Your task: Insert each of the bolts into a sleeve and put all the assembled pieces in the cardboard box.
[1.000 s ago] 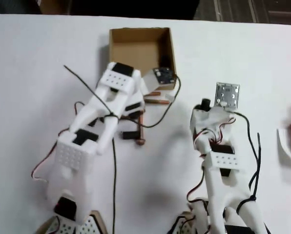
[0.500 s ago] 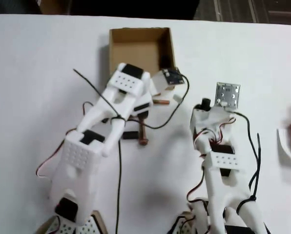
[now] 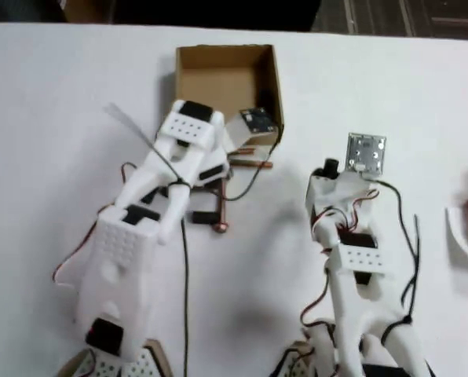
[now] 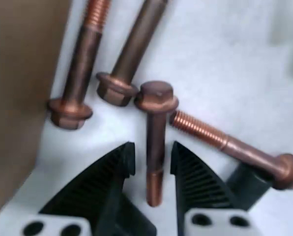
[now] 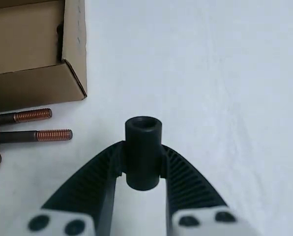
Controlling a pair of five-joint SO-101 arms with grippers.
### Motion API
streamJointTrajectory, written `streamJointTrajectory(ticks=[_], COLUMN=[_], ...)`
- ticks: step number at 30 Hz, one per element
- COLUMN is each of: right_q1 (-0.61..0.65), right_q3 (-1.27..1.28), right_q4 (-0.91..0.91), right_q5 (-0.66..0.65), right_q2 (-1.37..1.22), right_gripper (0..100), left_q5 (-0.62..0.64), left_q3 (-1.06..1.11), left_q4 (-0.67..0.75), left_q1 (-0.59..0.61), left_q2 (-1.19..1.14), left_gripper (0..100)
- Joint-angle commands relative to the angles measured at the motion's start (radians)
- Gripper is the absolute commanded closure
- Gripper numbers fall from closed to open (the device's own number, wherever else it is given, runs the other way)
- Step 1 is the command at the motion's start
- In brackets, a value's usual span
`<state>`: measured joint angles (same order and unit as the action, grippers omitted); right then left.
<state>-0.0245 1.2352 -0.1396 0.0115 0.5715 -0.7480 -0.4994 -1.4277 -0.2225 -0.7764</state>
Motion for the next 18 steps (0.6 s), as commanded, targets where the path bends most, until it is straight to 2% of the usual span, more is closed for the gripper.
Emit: streamJointTrajectory(ticks=[1,12,18], right_q1=[-0.008,-0.007,-0.007], right_q3=[-0.006,-0.006,-0.005], right_q4=[0.022,0.021,0.021], right_q5=[0.011,0.012,0.012], right_q2=[0.041,0.041,0.041], right_gripper=[97.8,97.8,97.8], left_q5=[-0.005,0.009,0.071], left_q3=[-0.002,-0.022,-0.093], left_q4=[0.003,-0.002,0.005], left_q1=[-0.003,-0.049,-0.052], left_q2=[0.003,0.014,0.000], left_gripper=[86,86,86])
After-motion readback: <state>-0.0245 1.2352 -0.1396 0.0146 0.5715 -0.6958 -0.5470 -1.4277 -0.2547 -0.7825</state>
